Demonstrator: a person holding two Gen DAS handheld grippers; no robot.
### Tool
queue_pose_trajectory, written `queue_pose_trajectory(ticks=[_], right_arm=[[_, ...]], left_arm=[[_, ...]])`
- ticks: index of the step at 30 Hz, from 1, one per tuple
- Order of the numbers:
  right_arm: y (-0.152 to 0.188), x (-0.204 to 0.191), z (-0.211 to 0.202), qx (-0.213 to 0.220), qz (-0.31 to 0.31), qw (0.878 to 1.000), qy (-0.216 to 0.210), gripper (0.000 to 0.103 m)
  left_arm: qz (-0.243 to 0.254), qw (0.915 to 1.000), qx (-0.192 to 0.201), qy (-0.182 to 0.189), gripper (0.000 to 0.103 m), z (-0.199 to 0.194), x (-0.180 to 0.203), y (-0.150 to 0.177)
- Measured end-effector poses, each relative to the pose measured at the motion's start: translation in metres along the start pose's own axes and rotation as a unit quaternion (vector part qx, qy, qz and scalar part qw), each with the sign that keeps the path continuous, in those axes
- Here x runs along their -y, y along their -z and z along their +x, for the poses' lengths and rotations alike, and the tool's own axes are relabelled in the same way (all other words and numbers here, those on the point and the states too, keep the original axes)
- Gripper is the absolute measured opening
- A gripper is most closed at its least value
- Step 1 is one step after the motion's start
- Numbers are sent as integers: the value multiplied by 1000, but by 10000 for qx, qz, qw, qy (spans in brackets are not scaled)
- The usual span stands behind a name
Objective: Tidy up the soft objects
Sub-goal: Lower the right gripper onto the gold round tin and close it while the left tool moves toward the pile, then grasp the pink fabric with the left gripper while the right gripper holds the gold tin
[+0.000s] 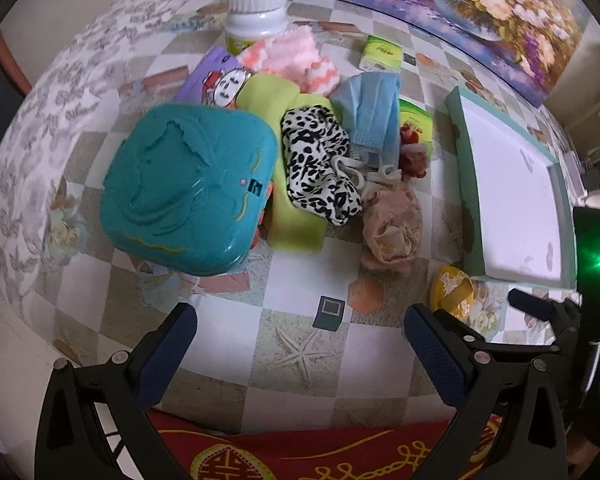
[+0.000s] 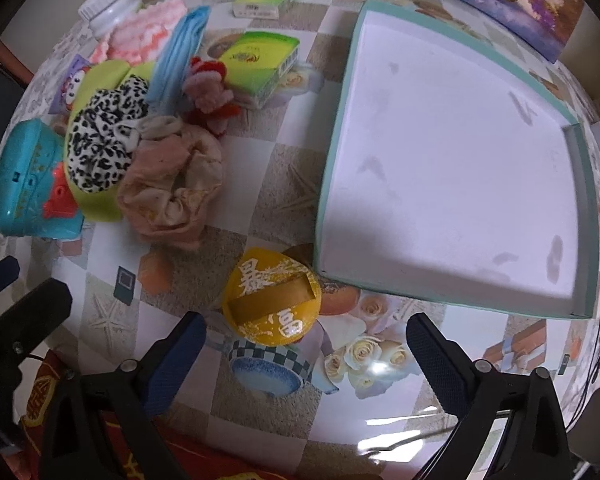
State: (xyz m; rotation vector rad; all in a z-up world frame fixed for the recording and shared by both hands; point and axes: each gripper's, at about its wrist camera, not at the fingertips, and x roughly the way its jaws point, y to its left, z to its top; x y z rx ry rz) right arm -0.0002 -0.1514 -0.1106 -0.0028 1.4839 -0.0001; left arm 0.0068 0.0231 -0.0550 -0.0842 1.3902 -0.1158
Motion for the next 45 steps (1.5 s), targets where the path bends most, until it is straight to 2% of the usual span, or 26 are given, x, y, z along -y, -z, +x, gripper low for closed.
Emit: queue_pose_trajectory(ticks=[5, 10, 11, 18, 22, 29, 33, 36, 40, 45], right_arm=[[-7, 1, 23, -171, 71, 9998, -62, 92], [-19, 1, 44, -218, 71, 9997, -105, 84], [-30, 0, 43, -236, 56, 9997, -77, 84], [-31, -22, 45, -160, -154, 9997, -37, 80], [-34, -29, 34, -39, -174, 9998, -112, 55], [-33, -16, 34, 24, -2, 9989, -469, 54], [-37, -4, 15, 177, 128, 9978, -622, 54], [-28, 8, -2, 335, 219, 9973, -614, 54], [-20, 25, -29, 765, 451, 9940, -644, 54], [-25, 50, -54, 1071, 765, 9905, -402, 54]], left_arm=[[-223, 9997, -120, 35, 103, 6, -5, -3], [-219, 9995, -146, 164, 103, 10, -4, -8], [-220, 9993, -172, 245, 103, 11, -2, -9], [-307, 9985, -304, 322, 103, 19, -2, -14], [-428, 9978, -332, 390, 103, 19, -5, -14], [-558, 9971, -340, 390, 103, 13, -6, -19], [-533, 9975, -259, 395, 103, 9, 2, -19], [-517, 9974, -208, 451, 103, 6, 8, -19], [-412, 9981, -95, 439, 103, 3, 20, -19], [-362, 9981, -15, 490, 101, 4, 33, -22]])
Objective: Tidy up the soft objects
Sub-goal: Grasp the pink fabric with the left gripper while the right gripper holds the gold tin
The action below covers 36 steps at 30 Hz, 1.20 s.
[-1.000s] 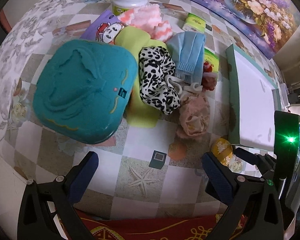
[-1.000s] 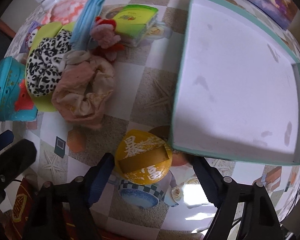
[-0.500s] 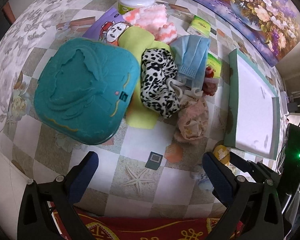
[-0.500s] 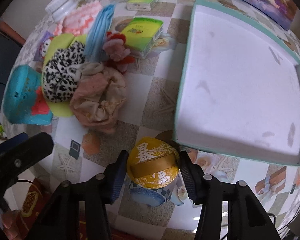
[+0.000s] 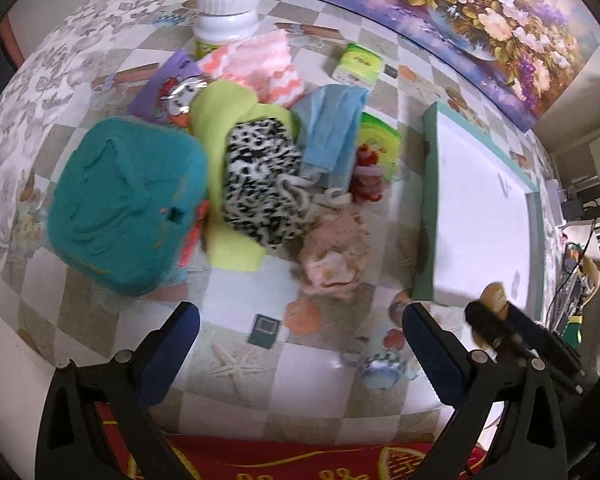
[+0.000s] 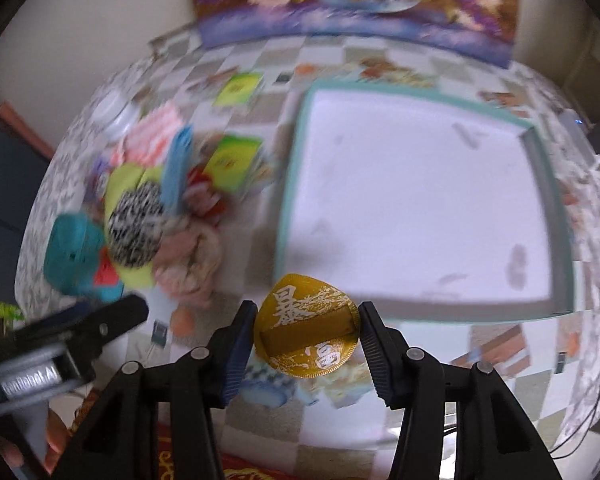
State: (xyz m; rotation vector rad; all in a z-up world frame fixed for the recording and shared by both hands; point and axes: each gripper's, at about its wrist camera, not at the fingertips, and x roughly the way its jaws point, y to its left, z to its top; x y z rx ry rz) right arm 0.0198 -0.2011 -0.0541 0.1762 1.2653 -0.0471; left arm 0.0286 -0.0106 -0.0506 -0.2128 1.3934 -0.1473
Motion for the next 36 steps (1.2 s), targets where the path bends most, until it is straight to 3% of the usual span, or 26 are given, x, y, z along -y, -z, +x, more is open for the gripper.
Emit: queue_pose_trajectory(ticks=[2, 6, 11, 13, 20, 22, 25, 36], right_arm=[[-9, 10, -8, 114, 169, 9997, 103, 54], [-18, 28, -19, 213, 450, 9987, 135, 54], [-29, 38, -19, 316, 719, 9968, 159, 54], [-29, 38, -14, 337, 688, 9970, 138, 54], [-28, 43, -7, 286, 736, 9969, 61, 54], [-29, 45, -11, 366, 755, 9965, 37, 54], [-29, 46, -16, 459, 746, 9961, 51, 54], [-32, 59, -28, 668, 896, 9937, -114, 54]], left_arm=[[60, 10000, 4, -70, 100, 3, 7, -2], [180, 9995, -134, -235, 84, 19, 25, -11], [170, 9982, -343, -459, 79, 44, 40, -20], [194, 9972, -420, -591, 68, 57, 47, -25], [348, 9938, -400, -978, 46, 85, 62, -32], [445, 9938, -325, -968, 30, 85, 66, -33], [441, 9948, -264, -878, 19, 85, 67, -35], [240, 9994, 83, -243, 13, 49, 46, -30]])
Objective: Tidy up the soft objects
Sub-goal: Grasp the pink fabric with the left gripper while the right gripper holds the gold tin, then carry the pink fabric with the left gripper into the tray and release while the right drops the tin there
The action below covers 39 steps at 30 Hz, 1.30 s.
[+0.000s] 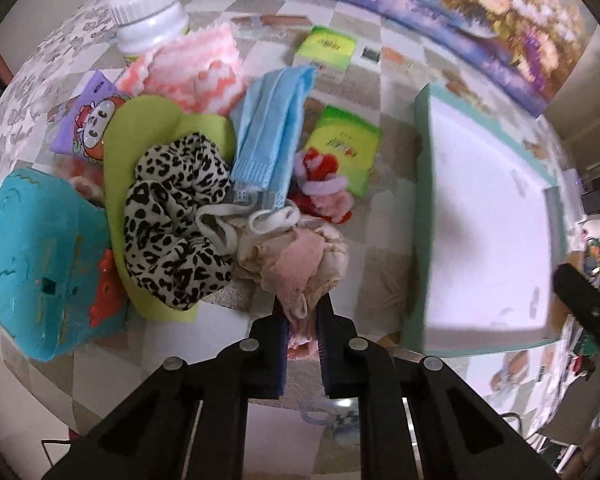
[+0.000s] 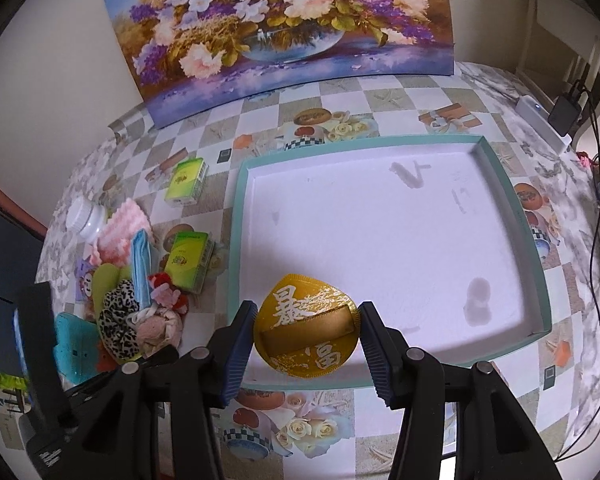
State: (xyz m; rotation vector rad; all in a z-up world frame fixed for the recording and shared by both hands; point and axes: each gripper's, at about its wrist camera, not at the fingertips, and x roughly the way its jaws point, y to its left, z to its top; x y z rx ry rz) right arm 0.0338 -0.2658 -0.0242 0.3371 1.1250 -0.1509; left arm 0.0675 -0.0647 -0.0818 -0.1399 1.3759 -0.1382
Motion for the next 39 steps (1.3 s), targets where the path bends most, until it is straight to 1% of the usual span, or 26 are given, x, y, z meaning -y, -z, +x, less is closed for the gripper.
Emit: queue_pose_trajectory(ticks=[4, 5, 8, 11, 15, 17, 19, 21, 23, 26, 29, 32, 34, 37, 39], right_arm=[[-1, 3, -5, 74, 43, 9999, -69, 54], [-1, 4, -6, 84, 54, 9999, -82, 54], [-1, 7, -9, 125, 94, 9998, -110, 54], [-2, 11, -12, 187, 132, 9997, -51, 54], [-5, 19, -16, 278, 213, 9993, 101, 54], [-6, 25, -16, 299, 263, 9990, 224, 54], [-8, 36, -16, 314, 394, 9981, 364, 54], [-9, 45, -15, 317, 502, 9970, 488, 54], [-10, 60, -13, 295, 661, 9953, 636, 54], [-10, 84, -7, 211, 947, 9916, 851, 55], [-10, 102, -3, 161, 1155, 9878, 1030, 55], [-7, 123, 0, 103, 1448, 9827, 1151, 55], [-4, 133, 2, 75, 1576, 9794, 1262, 55], [-3, 143, 9, -2, 1705, 9767, 1303, 55], [-2, 145, 12, -57, 1693, 9752, 1421, 55]], left_arm=[[14, 9994, 212, 270, 12, -21, -7, 8], [33, 9990, 272, 348, 12, -29, -11, 15], [89, 9976, 441, 521, 12, -41, -5, 15], [188, 9952, 709, 643, 12, -61, 0, 13], [429, 9922, 929, 706, 12, -80, 22, 13], [646, 9907, 994, 671, 12, -80, 37, 9], [859, 9892, 984, 660, 12, -79, 54, 5], [1137, 9863, 963, 703, 12, -78, 74, 4], [1379, 9837, 940, 666, 12, -72, 96, 1], [1582, 9818, 838, 630, 12, -58, 123, -4], [1745, 9801, 759, 564, 12, -43, 146, -7], [1879, 9781, 771, 454, 12, -28, 167, -10], [1898, 9780, 752, 422, 12, -18, 176, -12], [1889, 9785, 703, 433, 12, -4, 186, -15], [1872, 9787, 697, 464, 12, 3, 188, -16]])
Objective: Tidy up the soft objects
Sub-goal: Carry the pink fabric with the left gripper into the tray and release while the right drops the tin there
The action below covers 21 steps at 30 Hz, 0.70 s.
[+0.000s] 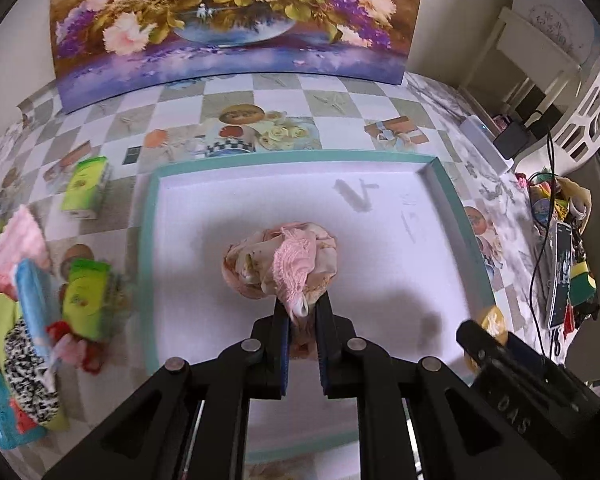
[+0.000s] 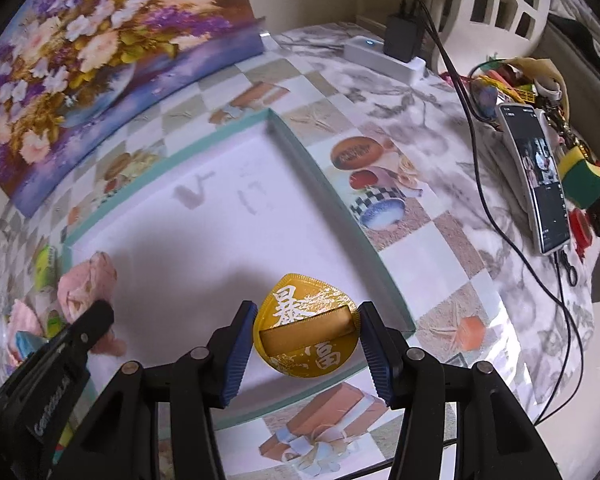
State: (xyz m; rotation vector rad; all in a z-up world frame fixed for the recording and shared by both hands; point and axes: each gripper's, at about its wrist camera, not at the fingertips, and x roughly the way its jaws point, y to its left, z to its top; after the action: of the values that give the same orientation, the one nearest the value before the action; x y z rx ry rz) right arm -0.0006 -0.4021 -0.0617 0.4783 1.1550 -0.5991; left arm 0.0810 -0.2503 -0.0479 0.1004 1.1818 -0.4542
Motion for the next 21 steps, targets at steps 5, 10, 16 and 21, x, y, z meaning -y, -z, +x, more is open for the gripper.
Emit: queue_pose_trajectory(ticks=[5, 10, 16, 21], right_arm=[[1, -5, -5, 133, -104, 9998, 84, 57], [5, -14, -7, 169, -310, 9991, 246, 68], [9, -23, -9, 198, -507, 9981, 272, 78], [12, -32, -8, 212, -692, 9970, 267, 103]], left_arm=[[-148, 9998, -137, 91, 19, 8, -5, 3], [-392, 9992, -59, 64, 45, 3, -16, 4], [-582, 9983, 4, -63, 73, -4, -29, 4], [-739, 9949, 286, -621, 88, -14, -48, 0]])
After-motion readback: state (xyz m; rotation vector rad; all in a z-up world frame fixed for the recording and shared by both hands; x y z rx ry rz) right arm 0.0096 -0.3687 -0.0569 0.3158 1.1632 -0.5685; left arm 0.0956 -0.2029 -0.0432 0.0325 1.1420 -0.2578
